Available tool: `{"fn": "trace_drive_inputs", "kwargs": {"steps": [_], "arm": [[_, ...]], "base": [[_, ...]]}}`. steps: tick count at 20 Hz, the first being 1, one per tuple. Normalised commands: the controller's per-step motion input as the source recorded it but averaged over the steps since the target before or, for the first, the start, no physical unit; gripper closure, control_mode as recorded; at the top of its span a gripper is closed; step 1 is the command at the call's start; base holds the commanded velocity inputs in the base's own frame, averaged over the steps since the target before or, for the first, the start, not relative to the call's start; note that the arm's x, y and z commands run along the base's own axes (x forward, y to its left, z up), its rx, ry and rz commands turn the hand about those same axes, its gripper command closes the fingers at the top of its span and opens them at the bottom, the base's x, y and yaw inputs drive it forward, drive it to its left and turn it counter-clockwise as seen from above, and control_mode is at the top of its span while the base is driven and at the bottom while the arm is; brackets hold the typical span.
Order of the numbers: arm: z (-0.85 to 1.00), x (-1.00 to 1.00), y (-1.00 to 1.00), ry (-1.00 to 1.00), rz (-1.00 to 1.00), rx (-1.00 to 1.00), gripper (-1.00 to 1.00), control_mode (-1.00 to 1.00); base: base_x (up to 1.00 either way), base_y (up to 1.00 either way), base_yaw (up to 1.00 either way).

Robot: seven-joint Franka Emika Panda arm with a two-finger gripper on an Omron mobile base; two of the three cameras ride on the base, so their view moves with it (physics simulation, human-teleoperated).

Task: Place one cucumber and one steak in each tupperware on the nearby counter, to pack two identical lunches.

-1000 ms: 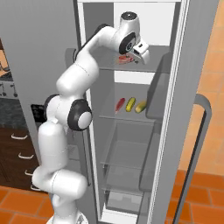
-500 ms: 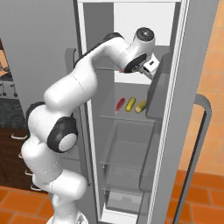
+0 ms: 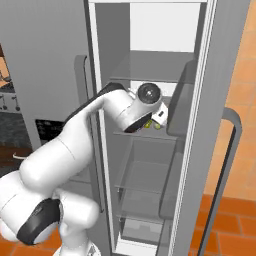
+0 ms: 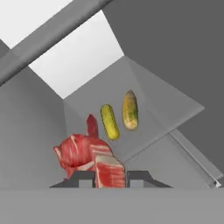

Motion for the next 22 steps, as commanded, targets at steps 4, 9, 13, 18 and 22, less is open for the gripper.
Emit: {"fn": "trace_drive_inputs", "kwargs": {"steps": [4,9,13,18,22], "arm": [[-1.0,-1.0,0.92,0.01,0.03,-0.22,1.0,-1.0],[-0.72,-1.0,0.8,0.03,0.09,-0.14,1.0,-1.0],[-0.44,-0.75,0.45,0.07,0.17,-0.1,1.0,1.0],[0.0,0.0,0.0,0.0,0.0,0.0,1.0,1.0],[0.0,0.0,0.0,0.0,0.0,0.0,1.0,1.0]], "base": [[0.0,0.0,0.0],[0.0,0.0,0.0],[-0.25,0.14,0.09],[-0.7,0.95,0.56],[-0.05,1.0,0.43]]}}
